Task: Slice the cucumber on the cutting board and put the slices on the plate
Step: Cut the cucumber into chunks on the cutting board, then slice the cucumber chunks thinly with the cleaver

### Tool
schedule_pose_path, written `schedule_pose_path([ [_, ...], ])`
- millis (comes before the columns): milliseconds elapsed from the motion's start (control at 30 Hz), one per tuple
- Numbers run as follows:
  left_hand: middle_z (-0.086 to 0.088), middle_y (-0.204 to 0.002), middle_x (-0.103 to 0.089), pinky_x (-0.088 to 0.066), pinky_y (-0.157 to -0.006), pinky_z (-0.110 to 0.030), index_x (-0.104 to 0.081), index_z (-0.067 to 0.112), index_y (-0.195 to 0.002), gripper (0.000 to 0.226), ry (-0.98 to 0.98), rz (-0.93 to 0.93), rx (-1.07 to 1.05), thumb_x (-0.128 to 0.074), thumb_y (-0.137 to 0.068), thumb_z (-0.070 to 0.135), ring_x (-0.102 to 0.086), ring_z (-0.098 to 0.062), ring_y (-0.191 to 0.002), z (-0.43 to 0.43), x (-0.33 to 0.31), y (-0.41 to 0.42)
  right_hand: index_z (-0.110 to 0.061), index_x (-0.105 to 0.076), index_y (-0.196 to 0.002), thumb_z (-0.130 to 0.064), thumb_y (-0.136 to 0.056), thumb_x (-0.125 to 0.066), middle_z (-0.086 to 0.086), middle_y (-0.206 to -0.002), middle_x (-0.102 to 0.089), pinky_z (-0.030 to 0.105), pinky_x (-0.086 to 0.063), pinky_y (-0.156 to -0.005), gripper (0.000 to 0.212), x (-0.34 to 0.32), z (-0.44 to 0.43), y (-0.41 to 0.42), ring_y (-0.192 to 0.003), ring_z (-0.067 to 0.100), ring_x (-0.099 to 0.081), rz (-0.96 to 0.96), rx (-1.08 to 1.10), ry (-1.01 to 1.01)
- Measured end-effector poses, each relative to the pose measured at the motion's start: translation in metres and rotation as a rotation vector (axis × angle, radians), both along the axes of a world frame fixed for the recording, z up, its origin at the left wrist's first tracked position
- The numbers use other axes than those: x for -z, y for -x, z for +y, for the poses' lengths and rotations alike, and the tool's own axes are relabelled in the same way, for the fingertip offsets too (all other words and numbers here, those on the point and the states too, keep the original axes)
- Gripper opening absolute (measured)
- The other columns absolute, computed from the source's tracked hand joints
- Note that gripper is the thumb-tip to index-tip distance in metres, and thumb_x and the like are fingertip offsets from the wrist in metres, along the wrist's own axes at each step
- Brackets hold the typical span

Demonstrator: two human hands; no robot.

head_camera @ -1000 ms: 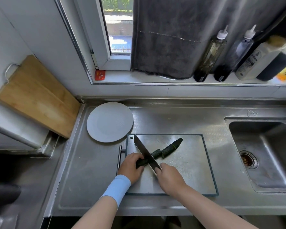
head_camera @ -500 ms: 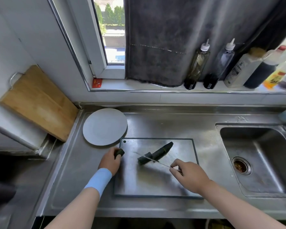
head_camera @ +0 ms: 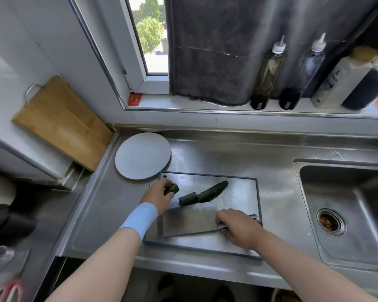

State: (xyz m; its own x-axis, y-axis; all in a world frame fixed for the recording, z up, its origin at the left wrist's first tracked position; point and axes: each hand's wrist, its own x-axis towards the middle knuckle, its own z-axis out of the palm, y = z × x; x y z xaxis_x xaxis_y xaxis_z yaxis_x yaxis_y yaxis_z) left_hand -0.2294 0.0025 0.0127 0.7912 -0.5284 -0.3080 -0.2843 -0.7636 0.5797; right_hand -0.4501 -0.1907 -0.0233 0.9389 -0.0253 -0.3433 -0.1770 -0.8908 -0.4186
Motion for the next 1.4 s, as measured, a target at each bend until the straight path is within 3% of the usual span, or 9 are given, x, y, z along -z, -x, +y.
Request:
schedule_pose_path([
  [200,0.010,-0.111,-0.054,-0.041,-0.088,-0.024,-0.057,0.030,-0.119,0.031,-0.021,-0.023,0.040,-0.062,-0.090,0.020,-0.054,-0.011,-0.096,-0.017,0.000,0.005,-0.022,-0.055,-0.111,-0.012,-0.092,-0.054,-0.004,-0.114,-0.055,0.030,-0.030,-0.074,0.022,0.006,-0.005,-0.006,-0.103,0.021,-0.051,-0.011,-0.117,0.050],
  [333,0.010,-0.115,-0.059,-0.046,-0.090,-0.028,-0.057,0.037,-0.115,0.032,-0.084,-0.013,0.099,-0.063,-0.088,0.022,-0.057,-0.014,-0.099,-0.030,0.004,-0.009,-0.025,-0.063,-0.098,-0.026,-0.080,-0.064,-0.005,-0.092,-0.069,0.034,-0.038,-0.078,0.018,0.003,-0.013,-0.024,-0.086,0.021,-0.056,-0.021,-0.253,0.184],
  [433,0.009,-0.115,-0.059,-0.049,-0.089,-0.031,-0.056,0.038,-0.116,0.035,-0.128,-0.013,0.160,-0.063,-0.087,0.021,-0.059,-0.017,-0.097,-0.043,0.008,-0.027,-0.026,-0.065,-0.099,-0.037,-0.086,-0.061,-0.008,-0.091,-0.070,0.028,-0.040,-0.072,0.016,-0.011,-0.019,-0.045,-0.083,0.017,-0.061,-0.052,-0.055,0.051],
  [567,0.010,-0.119,-0.058,-0.048,-0.094,-0.033,-0.058,0.036,-0.118,0.039,-0.151,-0.023,0.285,-0.065,-0.086,0.016,-0.059,-0.018,-0.103,-0.062,0.013,-0.048,-0.025,-0.066,-0.104,-0.021,-0.087,-0.057,-0.002,-0.102,-0.064,0.036,-0.045,-0.078,0.020,-0.016,-0.035,-0.077,-0.099,0.025,-0.058,-0.174,0.188,0.143],
  [700,0.011,-0.122,-0.058,-0.046,-0.098,-0.035,-0.059,0.033,-0.119,0.039,-0.175,-0.037,0.437,-0.065,-0.086,0.015,-0.056,-0.017,-0.110,-0.078,0.022,-0.067,-0.027,-0.058,-0.129,-0.016,-0.095,-0.052,0.000,-0.130,-0.054,0.039,-0.036,-0.096,0.036,-0.011,-0.044,-0.102,-0.121,0.027,-0.048,-0.011,0.220,0.325],
  [967,0.009,-0.126,-0.049,-0.041,-0.101,-0.032,-0.054,0.031,-0.128,0.043,-0.055,-0.108,0.545,-0.063,-0.086,0.029,-0.043,-0.013,-0.117,-0.073,0.038,-0.084,-0.023,-0.056,-0.128,-0.014,-0.093,-0.054,0.004,-0.122,-0.051,0.037,-0.039,-0.090,0.036,-0.006,-0.051,-0.130,-0.111,0.028,-0.055,0.173,0.318,0.343],
  [1133,0.009,-0.088,-0.056,-0.042,-0.069,-0.023,-0.063,0.022,-0.091,0.011,0.221,-0.305,0.528,-0.066,-0.082,0.028,-0.049,-0.011,-0.082,-0.053,0.038,-0.077,-0.026,-0.059,-0.128,-0.011,-0.091,-0.057,0.005,-0.119,-0.049,0.036,-0.043,-0.081,0.039,-0.002,-0.037,-0.158,-0.107,0.031,-0.054,0.080,0.398,0.184],
  [1233,0.011,-0.078,-0.058,-0.040,-0.064,-0.022,-0.062,0.024,-0.083,0.013,0.189,-0.290,0.608,-0.065,-0.082,0.037,-0.051,-0.009,-0.074,-0.045,0.038,-0.068,-0.031,-0.060,-0.129,-0.014,-0.093,-0.056,0.004,-0.118,-0.052,0.035,-0.035,-0.079,0.040,0.001,-0.024,-0.171,-0.110,0.029,-0.052,0.093,0.340,0.209],
  [1400,0.016,-0.092,-0.059,-0.045,-0.079,-0.024,-0.061,0.032,-0.104,0.041,-0.021,-0.197,0.709,-0.061,-0.077,0.063,-0.051,-0.004,-0.090,-0.043,0.032,-0.058,-0.025,-0.053,-0.136,-0.032,-0.094,-0.059,0.004,-0.126,-0.053,0.038,-0.040,-0.093,0.043,-0.002,-0.018,-0.161,-0.116,0.028,-0.050,0.013,0.394,0.212],
])
